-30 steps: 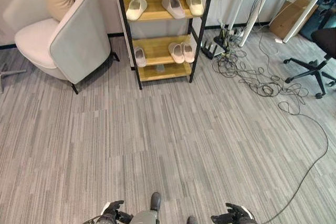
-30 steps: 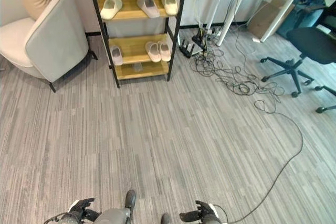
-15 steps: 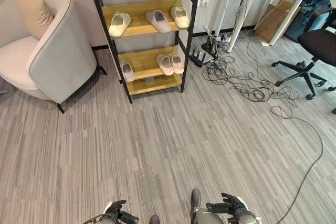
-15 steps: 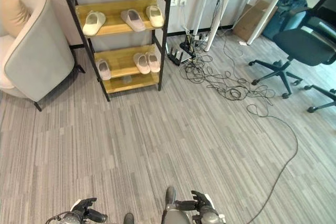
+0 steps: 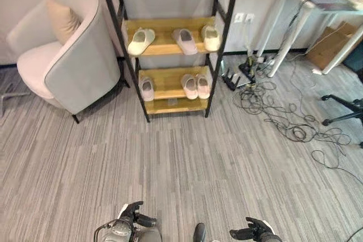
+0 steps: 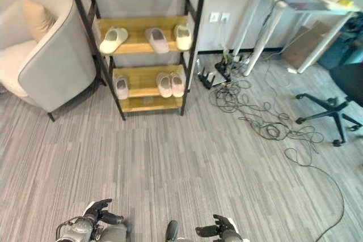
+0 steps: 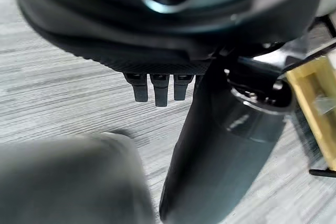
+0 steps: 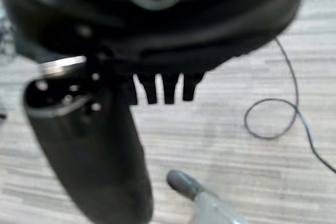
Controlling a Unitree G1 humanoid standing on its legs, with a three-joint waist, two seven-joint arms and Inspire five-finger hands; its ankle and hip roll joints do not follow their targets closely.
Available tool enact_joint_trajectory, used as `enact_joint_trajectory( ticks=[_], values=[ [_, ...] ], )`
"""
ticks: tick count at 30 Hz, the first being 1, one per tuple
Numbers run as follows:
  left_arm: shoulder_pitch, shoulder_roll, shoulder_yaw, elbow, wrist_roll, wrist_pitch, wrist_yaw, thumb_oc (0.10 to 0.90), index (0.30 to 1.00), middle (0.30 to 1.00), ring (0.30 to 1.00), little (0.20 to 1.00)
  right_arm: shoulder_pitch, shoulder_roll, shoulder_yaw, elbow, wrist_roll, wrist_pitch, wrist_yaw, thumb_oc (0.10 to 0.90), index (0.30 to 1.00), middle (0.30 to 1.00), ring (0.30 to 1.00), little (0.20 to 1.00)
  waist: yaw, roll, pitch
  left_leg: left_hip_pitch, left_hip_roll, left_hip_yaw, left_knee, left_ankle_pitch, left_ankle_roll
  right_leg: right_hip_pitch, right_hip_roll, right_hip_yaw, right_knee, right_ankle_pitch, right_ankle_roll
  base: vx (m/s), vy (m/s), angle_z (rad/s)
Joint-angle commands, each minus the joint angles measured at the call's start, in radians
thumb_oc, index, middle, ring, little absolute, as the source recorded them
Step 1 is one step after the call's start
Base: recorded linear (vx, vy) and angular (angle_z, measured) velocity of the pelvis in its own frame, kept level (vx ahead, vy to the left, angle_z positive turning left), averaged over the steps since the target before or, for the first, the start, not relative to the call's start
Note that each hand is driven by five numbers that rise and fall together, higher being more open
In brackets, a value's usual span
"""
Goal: Arrange the slippers neatly on the shoe rack.
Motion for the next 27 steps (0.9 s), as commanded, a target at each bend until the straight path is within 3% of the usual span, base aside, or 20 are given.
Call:
enact_joint_trajectory(
  ticks=[1, 4, 7, 8, 9, 10, 11, 12, 14, 15, 17, 18, 19, 20, 21, 22, 23, 25, 27],
  values=[
    [0.065, 0.021, -0.040, 0.007, 0.005, -0.006, 0.014, 0.800, 0.900, 0.900, 0.900, 0.900, -0.019, -0.027, -0.004, -0.012, 0.006, -0.027, -0.028, 0.800, 0.900, 0.900, 0.900, 0.900, 0.051, 0.030, -0.010, -0.071, -0.044, 0.027, -0.052, 0.126, 0.050, 0.122, 0.052, 0.112, 0.013, -0.147, 0.114, 0.35, 0.046, -0.04],
    [0.069, 0.024, -0.037, 0.008, 0.000, -0.006, 0.013, 0.800, 0.900, 0.900, 0.900, 0.900, -0.020, -0.022, -0.002, -0.013, 0.006, -0.028, -0.029, 0.800, 0.900, 0.900, 0.900, 0.900, 0.064, 0.026, -0.010, -0.088, -0.045, 0.027, -0.046, 0.134, 0.048, 0.143, 0.057, 0.123, 0.013, -0.154, 0.114, 0.21, 0.042, -0.33],
    [0.082, 0.029, -0.019, 0.027, 0.010, 0.003, 0.009, 0.800, 0.900, 0.900, 0.900, 0.900, -0.010, -0.001, 0.003, -0.011, -0.016, -0.026, -0.022, 0.800, 0.900, 0.900, 0.900, 0.900, 0.077, 0.009, -0.041, -0.047, -0.060, 0.010, -0.074, 0.124, 0.087, 0.164, 0.055, 0.142, 0.065, -0.179, 0.119, 0.38, 0.115, -0.21],
    [0.084, 0.033, -0.015, 0.036, 0.018, 0.006, 0.007, 0.800, 0.900, 0.900, 0.900, 0.900, -0.006, 0.009, -0.001, -0.005, -0.029, -0.025, -0.015, 0.800, 0.900, 0.900, 0.900, 0.900, 0.085, -0.010, -0.053, -0.017, -0.075, 0.013, -0.070, 0.094, 0.106, 0.147, 0.031, 0.130, 0.178, -0.178, 0.158, 0.39, 0.183, -0.08],
    [0.078, 0.037, -0.017, 0.036, 0.022, 0.009, 0.007, 0.800, 0.900, 0.900, 0.900, 0.900, -0.010, 0.015, 0.001, -0.007, -0.036, -0.024, -0.013, 0.800, 0.900, 0.900, 0.900, 0.900, 0.080, -0.012, -0.055, 0.009, -0.078, 0.013, -0.076, 0.077, 0.117, 0.107, 0.015, 0.125, 0.267, -0.153, 0.183, 0.30, 0.156, -0.05],
    [0.078, 0.036, -0.017, 0.036, 0.022, 0.009, 0.007, 0.800, 0.900, 0.900, 0.900, 0.900, -0.010, 0.015, 0.001, -0.007, -0.036, -0.024, -0.013, 0.800, 0.900, 0.900, 0.900, 0.900, 0.080, -0.011, -0.057, 0.005, -0.076, 0.013, -0.075, 0.078, 0.117, 0.103, 0.017, 0.125, 0.266, -0.150, 0.183, 0.23, 0.181, -0.02],
    [0.067, 0.044, -0.024, 0.031, 0.029, 0.010, 0.002, 0.800, 0.900, 0.900, 0.900, 0.900, -0.014, 0.017, 0.000, -0.014, -0.041, -0.022, -0.004, 0.800, 0.900, 0.900, 0.900, 0.900, 0.058, -0.008, -0.047, 0.059, -0.086, 0.011, -0.086, 0.047, 0.141, 0.017, -0.026, 0.107, 0.452, -0.047, 0.235, 0.22, 0.191, 0.05],
    [0.059, 0.046, -0.032, 0.025, 0.027, 0.009, 0.002, 0.800, 0.900, 0.900, 0.900, 0.900, -0.018, 0.016, -0.004, -0.022, -0.037, -0.024, -0.004, 0.800, 0.900, 0.900, 0.900, 0.900, 0.039, 0.002, -0.038, 0.085, -0.084, 0.008, -0.089, 0.035, 0.150, -0.030, -0.035, 0.101, 0.546, 0.011, 0.250, 0.22, 0.191, 0.06],
    [0.057, 0.049, -0.035, 0.020, 0.028, 0.010, 0.003, 0.800, 0.900, 0.900, 0.900, 0.900, -0.018, 0.017, -0.007, -0.028, -0.037, -0.025, -0.003, 0.800, 0.900, 0.900, 0.900, 0.900, 0.031, 0.017, -0.038, 0.107, -0.075, 0.003, -0.098, 0.023, 0.156, -0.066, -0.037, 0.096, 0.592, 0.032, 0.252, 0.23, 0.117, 0.14],
    [0.054, 0.052, -0.038, 0.015, 0.027, 0.009, 0.003, 0.800, 0.900, 0.900, 0.900, 0.900, -0.010, 0.020, -0.007, -0.029, -0.037, -0.025, -0.003, 0.800, 0.900, 0.900, 0.900, 0.900, 0.017, 0.036, -0.039, 0.162, -0.069, -0.013, -0.129, 0.003, 0.162, -0.127, -0.057, 0.063, 0.618, 0.024, 0.232, 0.44, 0.124, 0.18],
    [0.052, 0.052, -0.036, 0.013, 0.022, 0.009, 0.004, 0.800, 0.900, 0.900, 0.900, 0.900, -0.007, 0.022, -0.007, -0.028, -0.037, -0.025, -0.004, 0.800, 0.900, 0.900, 0.900, 0.900, 0.007, 0.036, -0.035, 0.193, -0.072, -0.027, -0.145, -0.008, 0.160, -0.145, -0.067, 0.044, 0.578, -0.002, 0.219, 0.35, 0.025, 0.11],
    [0.046, 0.049, -0.038, 0.011, 0.020, 0.008, 0.002, 0.800, 0.900, 0.900, 0.900, 0.900, -0.004, 0.021, -0.003, -0.025, -0.036, -0.022, -0.003, 0.800, 0.900, 0.900, 0.900, 0.900, -0.002, 0.035, -0.035, 0.220, -0.073, -0.043, -0.149, -0.026, 0.155, -0.166, -0.072, 0.025, 0.455, -0.038, 0.199, 0.22, -0.028, 0.14],
    [0.046, 0.049, -0.038, 0.010, 0.020, 0.008, 0.002, 0.800, 0.900, 0.900, 0.900, 0.900, -0.004, 0.021, -0.002, -0.025, -0.036, -0.022, -0.003, 0.800, 0.900, 0.900, 0.900, 0.900, -0.005, 0.036, -0.030, 0.226, -0.073, -0.046, -0.150, -0.027, 0.154, -0.158, -0.072, 0.022, 0.453, -0.039, 0.199, 0.47, -0.076, 0.16],
    [0.041, 0.048, -0.042, 0.014, 0.020, 0.004, 0.004, 0.800, 0.900, 0.900, 0.900, 0.900, -0.005, 0.018, -0.001, -0.026, -0.031, -0.021, -0.002, 0.800, 0.900, 0.900, 0.900, 0.900, -0.020, 0.023, -0.029, 0.257, -0.086, -0.065, -0.160, -0.047, 0.147, -0.206, -0.062, 0.038, 0.288, -0.024, 0.189, 0.39, -0.083, 0.10],
    [0.042, 0.046, -0.041, 0.015, 0.022, 0.004, 0.004, 0.800, 0.900, 0.900, 0.900, 0.900, -0.006, 0.017, 0.001, -0.026, -0.028, -0.019, 0.000, 0.800, 0.900, 0.900, 0.900, 0.900, -0.029, 0.022, -0.022, 0.285, -0.086, -0.079, -0.169, -0.059, 0.141, -0.203, -0.051, 0.054, 0.207, -0.008, 0.192, 0.39, -0.080, 0.18],
    [0.042, 0.046, -0.041, 0.015, 0.022, 0.004, 0.004, 0.800, 0.900, 0.900, 0.900, 0.900, -0.006, 0.017, 0.001, -0.026, -0.028, -0.019, 0.000, 0.800, 0.900, 0.900, 0.900, 0.900, -0.029, 0.022, -0.021, 0.286, -0.086, -0.079, -0.169, -0.059, 0.141, -0.202, -0.050, 0.053, 0.206, -0.007, 0.192, 0.39, -0.075, 0.33],
    [0.035, 0.047, -0.035, 0.023, 0.024, 0.001, 0.005, 0.800, 0.900, 0.900, 0.900, 0.900, -0.011, 0.017, 0.000, -0.025, -0.024, -0.015, 0.002, 0.800, 0.900, 0.900, 0.900, 0.900, -0.051, 0.022, -0.018, 0.323, -0.085, -0.106, -0.180, -0.078, 0.132, -0.258, -0.042, 0.098, 0.118, 0.041, 0.210, 0.27, -0.047, 0.30],
    [0.036, 0.045, -0.030, 0.028, 0.020, -0.002, 0.006, 0.800, 0.900, 0.900, 0.900, 0.900, -0.012, 0.017, 0.001, -0.025, -0.025, -0.014, 0.003, 0.800, 0.900, 0.900, 0.900, 0.900, -0.056, 0.025, -0.016, 0.345, -0.081, -0.115, -0.187, -0.091, 0.127, -0.264, -0.035, 0.109, 0.105, 0.051, 0.214, 0.30, -0.060, 0.28],
    [0.047, 0.035, -0.033, 0.040, 0.038, -0.001, 0.004, 0.800, 0.900, 0.900, 0.900, 0.900, 0.000, 0.014, 0.004, -0.026, -0.027, -0.020, 0.003, 0.800, 0.900, 0.900, 0.900, 0.900, -0.057, 0.019, -0.039, 0.381, -0.083, -0.141, -0.168, -0.143, 0.121, -0.230, -0.037, 0.112, 0.093, 0.066, 0.195, 0.48, -0.159, 0.44]
  ],
)
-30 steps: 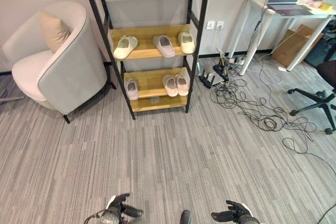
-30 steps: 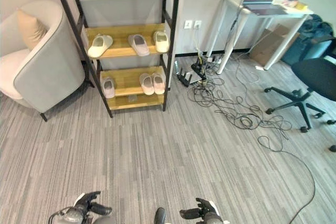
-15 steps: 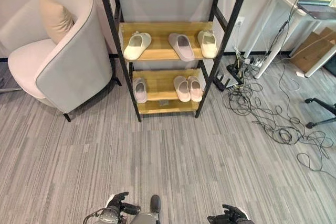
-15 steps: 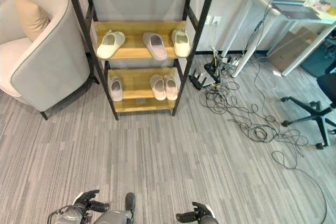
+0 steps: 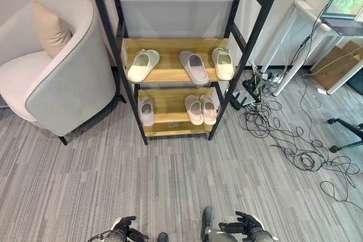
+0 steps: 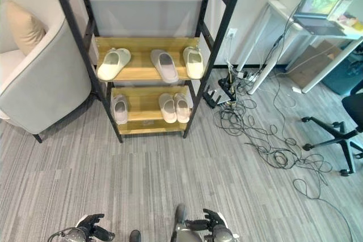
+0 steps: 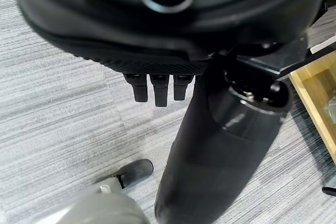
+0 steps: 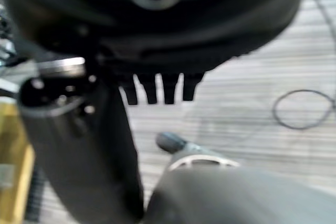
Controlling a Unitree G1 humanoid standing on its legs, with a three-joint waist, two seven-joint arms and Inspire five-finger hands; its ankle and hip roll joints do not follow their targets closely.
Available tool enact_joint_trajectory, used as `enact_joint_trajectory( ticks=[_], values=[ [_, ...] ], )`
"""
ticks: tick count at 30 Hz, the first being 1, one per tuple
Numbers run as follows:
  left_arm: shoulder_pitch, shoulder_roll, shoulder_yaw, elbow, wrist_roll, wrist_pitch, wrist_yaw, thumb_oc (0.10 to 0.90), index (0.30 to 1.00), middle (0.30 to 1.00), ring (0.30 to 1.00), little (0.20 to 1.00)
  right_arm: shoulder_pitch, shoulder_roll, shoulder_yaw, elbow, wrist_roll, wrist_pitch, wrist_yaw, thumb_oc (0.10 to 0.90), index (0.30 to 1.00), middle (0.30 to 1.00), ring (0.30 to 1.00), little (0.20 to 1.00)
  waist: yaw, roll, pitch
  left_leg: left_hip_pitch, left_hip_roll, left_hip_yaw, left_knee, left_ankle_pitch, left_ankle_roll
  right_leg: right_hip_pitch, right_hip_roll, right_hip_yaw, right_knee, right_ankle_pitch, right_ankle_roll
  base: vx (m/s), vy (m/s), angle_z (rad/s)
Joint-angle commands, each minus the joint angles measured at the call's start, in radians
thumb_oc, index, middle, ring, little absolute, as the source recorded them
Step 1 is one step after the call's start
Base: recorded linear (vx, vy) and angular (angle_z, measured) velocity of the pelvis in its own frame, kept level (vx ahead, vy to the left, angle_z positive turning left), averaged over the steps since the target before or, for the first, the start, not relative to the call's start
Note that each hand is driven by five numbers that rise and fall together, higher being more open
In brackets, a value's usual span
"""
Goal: Arrange the slippers neatly on the shoe rack.
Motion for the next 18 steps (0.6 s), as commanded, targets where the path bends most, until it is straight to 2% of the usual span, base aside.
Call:
enact_joint_trajectory(
  ticks=[1, 3, 4, 5, 6, 8, 9, 10, 11, 12, 13, 15, 18],
  values=[
    [-0.025, -0.008, 0.011, -0.001, 0.022, -0.023, 0.001, 0.800, 0.900, 0.900, 0.900, 0.900, 0.004, -0.058, 0.004, 0.017, -0.012, -0.006, -0.002, 0.800, 0.900, 0.900, 0.900, 0.900, -0.002, 0.040, -0.006, 0.034, 0.004, -0.083, 0.065, -0.120, -0.046, 0.006, 0.061, 0.037, 0.052, 0.009, -0.014, 0.51, -0.194, 0.54],
    [-0.016, -0.017, 0.009, -0.002, 0.026, -0.023, -0.006, 0.800, 0.900, 0.900, 0.900, 0.900, 0.014, -0.062, 0.005, 0.023, -0.014, -0.008, 0.001, 0.800, 0.900, 0.900, 0.900, 0.900, 0.001, 0.054, -0.016, 0.008, 0.025, -0.070, 0.176, -0.090, -0.084, 0.047, 0.070, 0.012, 0.051, -0.012, -0.033, 0.29, -0.123, 0.61],
    [-0.015, -0.017, 0.009, -0.003, 0.026, -0.023, -0.006, 0.800, 0.900, 0.900, 0.900, 0.900, 0.014, -0.062, 0.005, 0.023, -0.014, -0.008, 0.001, 0.800, 0.900, 0.900, 0.900, 0.900, 0.000, 0.055, -0.016, 0.007, 0.026, -0.071, 0.180, -0.092, -0.085, 0.048, 0.071, 0.011, 0.051, -0.012, -0.033, 0.16, -0.096, 0.51],
    [-0.019, -0.020, -0.001, -0.010, 0.027, -0.025, -0.008, 0.800, 0.900, 0.900, 0.900, 0.900, 0.010, -0.065, 0.007, 0.022, -0.010, -0.013, -0.002, 0.800, 0.900, 0.900, 0.900, 0.900, 0.002, 0.055, -0.007, -0.034, 0.032, -0.058, 0.276, -0.049, -0.109, 0.076, 0.074, 0.010, 0.045, -0.024, -0.048, 0.13, -0.158, 0.35],
    [-0.037, -0.022, -0.019, -0.034, 0.019, -0.023, -0.008, 0.800, 0.900, 0.900, 0.900, 0.900, -0.004, -0.072, 0.008, 0.012, 0.011, -0.017, -0.009, 0.800, 0.900, 0.900, 0.900, 0.900, 0.013, 0.039, 0.029, -0.173, 0.044, -0.029, 0.511, 0.029, -0.125, 0.125, 0.067, 0.008, 0.031, -0.047, -0.077, 0.19, -0.218, 0.36],
    [-0.050, -0.019, -0.033, -0.049, 0.017, -0.019, -0.003, 0.800, 0.900, 0.900, 0.900, 0.900, -0.017, -0.079, 0.009, 0.017, 0.020, -0.012, -0.015, 0.800, 0.900, 0.900, 0.900, 0.900, 0.027, 0.021, 0.051, -0.259, 0.071, 0.016, 0.624, 0.047, -0.114, 0.168, 0.065, 0.001, 0.020, -0.074, -0.103, 0.17, -0.161, 0.05],
    [-0.050, -0.019, -0.033, -0.049, 0.017, -0.019, -0.003, 0.800, 0.900, 0.900, 0.900, 0.900, -0.017, -0.079, 0.009, 0.017, 0.020, -0.012, -0.016, 0.800, 0.900, 0.900, 0.900, 0.900, 0.027, 0.023, 0.051, -0.261, 0.074, 0.015, 0.631, 0.044, -0.114, 0.168, 0.068, 0.001, 0.020, -0.074, -0.103, 0.22, -0.058, -0.17],
    [-0.053, -0.020, -0.040, -0.054, 0.013, -0.019, -0.001, 0.800, 0.900, 0.900, 0.900, 0.900, -0.017, -0.080, 0.012, 0.018, 0.026, -0.007, -0.019, 0.800, 0.900, 0.900, 0.900, 0.900, 0.045, 0.018, 0.058, -0.312, 0.070, 0.033, 0.611, 0.020, -0.100, 0.206, 0.070, 0.002, 0.011, -0.095, -0.106, 0.36, 0.010, -0.02],
    [-0.048, -0.023, -0.042, -0.047, 0.012, -0.019, -0.001, 0.800, 0.900, 0.900, 0.900, 0.900, -0.018, -0.081, 0.016, 0.020, 0.026, -0.009, -0.020, 0.800, 0.900, 0.900, 0.900, 0.900, 0.064, 0.014, 0.052, -0.345, 0.036, 0.012, 0.513, -0.007, -0.090, 0.235, 0.077, 0.012, -0.005, -0.115, -0.097, 0.37, 0.010, 0.13],
    [-0.048, -0.023, -0.042, -0.047, 0.012, -0.019, 0.000, 0.800, 0.900, 0.900, 0.900, 0.900, -0.018, -0.081, 0.016, 0.020, 0.026, -0.009, -0.020, 0.800, 0.900, 0.900, 0.900, 0.900, 0.064, 0.014, 0.054, -0.341, 0.036, 0.012, 0.513, -0.009, -0.090, 0.239, 0.076, 0.013, -0.006, -0.116, -0.096, 0.42, 0.080, 0.01],
    [-0.043, -0.024, -0.039, -0.035, 0.013, -0.019, -0.001, 0.800, 0.900, 0.900, 0.900, 0.900, -0.015, -0.084, 0.017, 0.023, 0.020, -0.012, -0.020, 0.800, 0.900, 0.900, 0.900, 0.900, 0.074, 0.019, 0.045, -0.349, 0.029, -0.004, 0.385, -0.002, -0.095, 0.261, 0.086, 0.017, -0.017, -0.135, -0.089, 0.21, 0.059, -0.06],
    [-0.042, -0.024, -0.039, -0.035, 0.013, -0.019, -0.001, 0.800, 0.900, 0.900, 0.900, 0.900, -0.014, -0.084, 0.017, 0.023, 0.020, -0.013, -0.020, 0.800, 0.900, 0.900, 0.900, 0.900, 0.075, 0.018, 0.048, -0.341, 0.027, -0.003, 0.378, 0.000, -0.095, 0.267, 0.084, 0.017, -0.019, -0.136, -0.088, 0.18, 0.056, -0.02],
    [-0.038, -0.028, -0.041, -0.024, 0.015, -0.020, -0.003, 0.800, 0.900, 0.900, 0.900, 0.900, -0.015, -0.088, 0.017, 0.023, 0.012, -0.017, -0.026, 0.800, 0.900, 0.900, 0.900, 0.900, 0.092, 0.040, 0.039, -0.367, 0.045, -0.028, 0.192, 0.110, -0.114, 0.312, 0.113, 0.031, -0.039, -0.162, -0.081, 0.28, 0.132, 0.00]
  ],
)
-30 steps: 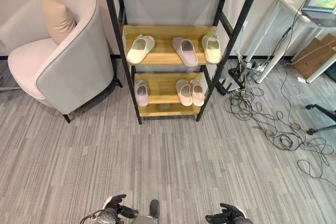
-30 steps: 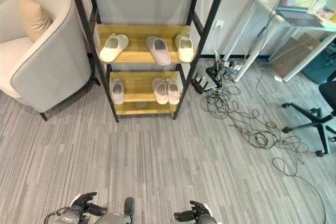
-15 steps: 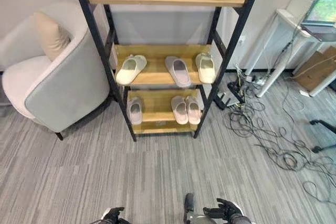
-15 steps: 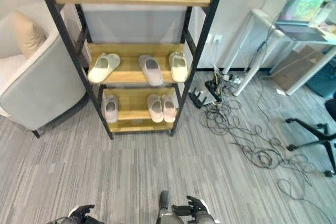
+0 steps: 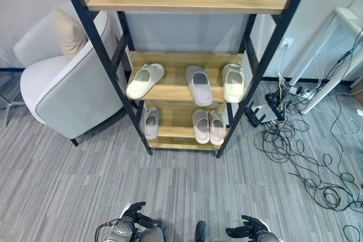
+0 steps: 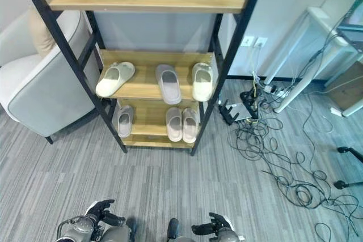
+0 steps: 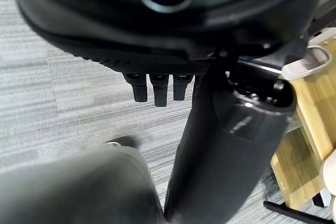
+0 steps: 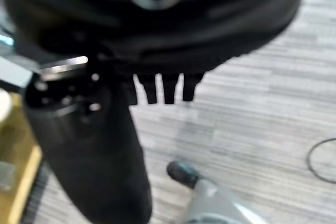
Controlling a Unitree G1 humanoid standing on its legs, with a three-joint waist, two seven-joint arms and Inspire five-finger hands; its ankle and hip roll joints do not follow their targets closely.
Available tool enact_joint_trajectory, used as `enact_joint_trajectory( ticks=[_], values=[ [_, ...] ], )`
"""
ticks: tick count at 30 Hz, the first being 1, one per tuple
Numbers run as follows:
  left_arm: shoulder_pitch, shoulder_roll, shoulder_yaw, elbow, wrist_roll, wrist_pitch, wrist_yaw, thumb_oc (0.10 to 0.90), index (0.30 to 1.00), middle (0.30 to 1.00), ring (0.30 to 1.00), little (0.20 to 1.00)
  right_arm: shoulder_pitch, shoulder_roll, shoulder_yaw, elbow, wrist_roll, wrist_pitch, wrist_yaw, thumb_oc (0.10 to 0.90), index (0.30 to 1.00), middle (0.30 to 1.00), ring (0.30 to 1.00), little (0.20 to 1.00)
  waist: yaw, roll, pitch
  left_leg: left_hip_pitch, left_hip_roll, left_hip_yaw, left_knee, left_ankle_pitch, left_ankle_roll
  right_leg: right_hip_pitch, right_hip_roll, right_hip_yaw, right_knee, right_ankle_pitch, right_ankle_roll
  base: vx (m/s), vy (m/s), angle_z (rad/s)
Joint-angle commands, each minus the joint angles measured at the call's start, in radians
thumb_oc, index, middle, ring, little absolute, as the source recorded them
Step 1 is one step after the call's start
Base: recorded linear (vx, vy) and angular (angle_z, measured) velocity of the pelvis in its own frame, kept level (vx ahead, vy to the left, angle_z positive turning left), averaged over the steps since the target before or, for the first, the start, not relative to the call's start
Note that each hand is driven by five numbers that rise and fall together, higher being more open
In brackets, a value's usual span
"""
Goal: Arrange the slippers neatly on the shoe rack.
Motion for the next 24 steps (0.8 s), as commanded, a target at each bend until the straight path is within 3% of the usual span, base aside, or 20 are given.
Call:
enact_joint_trajectory(
  ticks=[1, 3, 5, 7, 8, 9, 11, 13, 16, 18, 24],
  values=[
    [0.049, 0.007, -0.037, 0.026, 0.017, 0.004, 0.009, 0.800, 0.900, 0.900, 0.900, 0.900, 0.000, -0.038, -0.008, -0.022, 0.001, -0.034, -0.021, 0.800, 0.900, 0.900, 0.900, 0.900, 0.037, 0.017, -0.017, -0.052, -0.007, 0.000, -0.065, 0.106, 0.046, 0.087, 0.012, 0.042, 0.014, -0.130, 0.127, 0.39, 0.252, -0.03],
    [0.060, 0.006, -0.034, 0.034, 0.029, 0.004, 0.006, 0.800, 0.900, 0.900, 0.900, 0.900, 0.007, -0.031, -0.009, -0.024, -0.005, -0.031, -0.019, 0.800, 0.900, 0.900, 0.900, 0.900, 0.044, 0.015, -0.030, -0.028, -0.004, 0.008, -0.104, 0.105, 0.057, 0.106, 0.010, 0.054, 0.014, -0.143, 0.134, 0.31, 0.219, -0.24],
    [0.058, 0.011, -0.026, 0.035, 0.020, 0.006, 0.007, 0.800, 0.900, 0.900, 0.900, 0.900, 0.011, -0.023, -0.005, -0.017, -0.021, -0.029, -0.014, 0.800, 0.900, 0.900, 0.900, 0.900, 0.055, 0.003, -0.043, -0.030, -0.033, -0.025, -0.078, 0.089, 0.068, 0.104, -0.010, 0.066, 0.059, -0.153, 0.148, 0.20, 0.159, -0.52],
    [0.052, 0.019, -0.022, 0.030, 0.019, 0.005, 0.005, 0.800, 0.900, 0.900, 0.900, 0.900, 0.010, -0.017, -0.003, -0.020, -0.033, -0.031, -0.007, 0.800, 0.900, 0.900, 0.900, 0.900, 0.061, -0.002, -0.048, -0.009, -0.041, -0.015, -0.077, 0.067, 0.088, 0.077, -0.028, 0.072, 0.160, -0.154, 0.168, 0.16, 0.169, -0.79],
    [0.043, 0.027, -0.020, 0.024, 0.016, 0.006, 0.006, 0.800, 0.900, 0.900, 0.900, 0.900, 0.001, -0.015, -0.001, -0.024, -0.038, -0.031, -0.005, 0.800, 0.900, 0.900, 0.900, 0.900, 0.060, -0.001, -0.045, 0.003, -0.045, -0.010, -0.074, 0.053, 0.101, 0.037, -0.043, 0.067, 0.232, -0.144, 0.188, 0.19, 0.257, -0.56],
    [0.029, 0.041, -0.024, 0.011, 0.014, 0.008, 0.008, 0.800, 0.900, 0.900, 0.900, 0.900, -0.018, -0.012, 0.006, -0.033, -0.040, -0.028, 0.001, 0.800, 0.900, 0.900, 0.900, 0.900, 0.044, 0.009, -0.034, 0.035, -0.048, -0.007, -0.076, 0.035, 0.124, -0.051, -0.064, 0.072, 0.380, -0.084, 0.215, 0.15, 0.245, -0.19],
    [0.020, 0.051, -0.032, 0.002, 0.019, 0.005, 0.010, 0.800, 0.900, 0.900, 0.900, 0.900, -0.025, -0.009, 0.004, -0.049, -0.037, -0.033, 0.000, 0.800, 0.900, 0.900, 0.900, 0.900, 0.026, 0.028, -0.022, 0.061, -0.045, -0.012, -0.084, 0.019, 0.140, -0.128, -0.076, 0.075, 0.480, -0.043, 0.222, 0.09, 0.164, -0.04],
    [0.019, 0.054, -0.033, -0.001, 0.019, 0.003, 0.013, 0.800, 0.900, 0.900, 0.900, 0.900, -0.023, -0.010, 0.004, -0.057, -0.034, -0.037, -0.002, 0.800, 0.900, 0.900, 0.900, 0.900, 0.011, 0.039, -0.024, 0.099, -0.052, -0.018, -0.098, 0.002, 0.148, -0.158, -0.073, 0.077, 0.468, -0.052, 0.206, 0.17, 0.085, 0.11],
    [0.027, 0.058, -0.026, 0.015, 0.029, 0.011, 0.008, 0.800, 0.900, 0.900, 0.900, 0.900, -0.014, -0.020, 0.009, -0.034, -0.041, -0.025, 0.000, 0.800, 0.900, 0.900, 0.900, 0.900, -0.004, 0.035, -0.028, 0.153, -0.064, -0.022, -0.123, -0.024, 0.141, -0.154, -0.068, 0.053, 0.277, -0.074, 0.187, 0.22, -0.018, 0.19],
    [0.030, 0.055, -0.018, 0.024, 0.030, 0.003, 0.011, 0.800, 0.900, 0.900, 0.900, 0.900, -0.009, -0.013, 0.006, -0.040, -0.038, -0.027, 0.009, 0.800, 0.900, 0.900, 0.900, 0.900, -0.004, 0.024, -0.038, 0.162, -0.074, -0.018, -0.127, -0.029, 0.136, -0.118, -0.070, 0.047, 0.187, -0.074, 0.194, 0.12, -0.056, 0.20],
    [0.060, 0.032, -0.011, 0.029, 0.037, 0.001, 0.002, 0.800, 0.900, 0.900, 0.900, 0.900, -0.007, -0.017, 0.035, -0.074, -0.058, -0.039, 0.013, 0.800, 0.900, 0.900, 0.900, 0.900, 0.017, 0.027, -0.083, 0.203, -0.068, -0.023, -0.174, -0.022, 0.119, -0.019, -0.050, 0.032, 0.086, -0.071, 0.179, 0.12, -0.071, 0.08]
  ],
)
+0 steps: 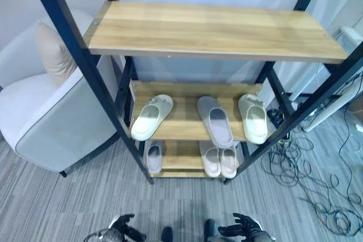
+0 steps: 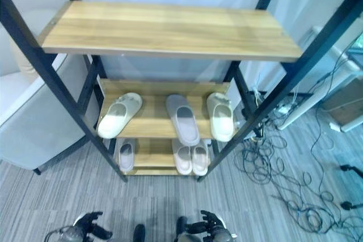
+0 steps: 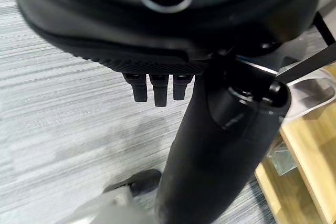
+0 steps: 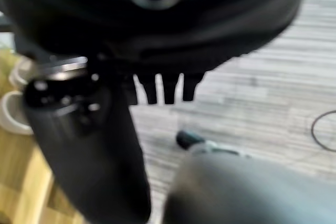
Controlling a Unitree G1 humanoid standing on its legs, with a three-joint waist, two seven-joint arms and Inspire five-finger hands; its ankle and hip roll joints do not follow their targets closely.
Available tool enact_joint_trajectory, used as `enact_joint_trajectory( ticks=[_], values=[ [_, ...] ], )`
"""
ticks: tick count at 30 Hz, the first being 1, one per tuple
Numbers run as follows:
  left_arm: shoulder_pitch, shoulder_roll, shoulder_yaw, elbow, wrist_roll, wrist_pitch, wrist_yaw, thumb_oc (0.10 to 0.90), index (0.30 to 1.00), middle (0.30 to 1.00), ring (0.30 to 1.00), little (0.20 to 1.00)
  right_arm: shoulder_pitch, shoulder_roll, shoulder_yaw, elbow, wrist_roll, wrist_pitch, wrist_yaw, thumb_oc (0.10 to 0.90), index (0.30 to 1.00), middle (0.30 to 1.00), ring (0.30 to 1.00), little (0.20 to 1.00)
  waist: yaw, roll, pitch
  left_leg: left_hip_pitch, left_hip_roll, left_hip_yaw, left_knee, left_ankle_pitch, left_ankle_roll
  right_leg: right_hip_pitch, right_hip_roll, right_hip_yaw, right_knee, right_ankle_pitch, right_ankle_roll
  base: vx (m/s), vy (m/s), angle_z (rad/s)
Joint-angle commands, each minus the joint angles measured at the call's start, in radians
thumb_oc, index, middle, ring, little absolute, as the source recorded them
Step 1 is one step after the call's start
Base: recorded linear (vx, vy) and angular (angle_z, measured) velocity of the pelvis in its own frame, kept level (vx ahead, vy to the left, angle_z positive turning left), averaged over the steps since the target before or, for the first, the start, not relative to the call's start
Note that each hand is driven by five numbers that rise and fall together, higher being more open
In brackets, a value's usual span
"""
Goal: Arrange the slippers neatly on the shoe rack.
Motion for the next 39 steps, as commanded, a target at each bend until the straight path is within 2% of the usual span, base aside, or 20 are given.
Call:
enact_joint_trajectory(
  ticks=[1, 10, 14, 18, 26, 39],
  values=[
    [-0.057, -0.023, 0.016, 0.014, 0.033, -0.021, 0.000, 0.800, 0.900, 0.900, 0.900, 0.900, -0.019, -0.059, 0.031, -0.052, -0.015, -0.025, -0.004, 0.800, 0.900, 0.900, 0.900, 0.900, 0.013, 0.029, -0.018, -0.058, 0.009, -0.014, 0.044, -0.068, -0.024, 0.087, 0.036, 0.006, 0.004, -0.135, 0.039, 0.07, -0.070, -0.05],
    [-0.050, -0.041, -0.020, -0.016, 0.064, -0.028, 0.006, 0.800, 0.900, 0.900, 0.900, 0.900, -0.052, -0.061, 0.145, -0.343, -0.002, -0.064, 0.044, 0.800, 0.900, 0.900, 0.900, 0.900, 0.021, 0.040, -0.027, -0.046, 0.025, -0.030, 0.002, -0.038, -0.051, 0.131, 0.057, -0.012, -0.055, -0.143, 0.028, 0.01, -0.038, 0.03],
    [-0.045, -0.051, -0.027, -0.042, 0.078, -0.035, 0.023, 0.800, 0.900, 0.900, 0.900, 0.900, -0.060, -0.091, 0.218, -0.579, 0.006, -0.092, 0.083, 0.800, 0.900, 0.900, 0.900, 0.900, 0.020, 0.051, -0.023, -0.044, 0.032, -0.026, 0.002, -0.037, -0.060, 0.133, 0.060, -0.012, -0.055, -0.153, 0.028, -0.02, -0.005, 0.02],
    [-0.034, -0.062, -0.022, -0.039, 0.084, -0.035, 0.028, 0.800, 0.900, 0.900, 0.900, 0.900, -0.049, -0.119, 0.239, -0.729, 0.051, -0.102, 0.126, 0.800, 0.900, 0.900, 0.900, 0.900, 0.022, 0.058, -0.026, -0.043, 0.037, -0.022, 0.002, -0.037, -0.064, 0.132, 0.059, -0.013, -0.055, -0.157, 0.030, 0.00, 0.000, 0.00],
    [-0.010, -0.069, -0.031, -0.041, 0.111, -0.037, 0.017, 0.800, 0.900, 0.900, 0.900, 0.900, -0.047, -0.195, 0.211, -0.985, 0.202, -0.117, 0.184, 0.800, 0.900, 0.900, 0.900, 0.900, 0.014, 0.066, -0.040, -0.032, 0.044, -0.011, 0.002, -0.041, -0.068, 0.139, 0.062, -0.006, -0.055, -0.157, 0.030, 0.00, 0.000, 0.00],
    [0.010, -0.087, -0.038, -0.036, 0.126, -0.034, 0.005, 0.800, 0.900, 0.900, 0.900, 0.900, -0.045, -0.223, 0.146, -1.154, 0.312, -0.140, 0.184, 0.800, 0.900, 0.900, 0.900, 0.900, 0.002, 0.076, -0.055, -0.034, 0.050, 0.004, 0.002, -0.042, -0.072, 0.133, 0.061, -0.004, -0.055, -0.151, 0.033, 0.00, -0.001, -0.01]
  ],
)
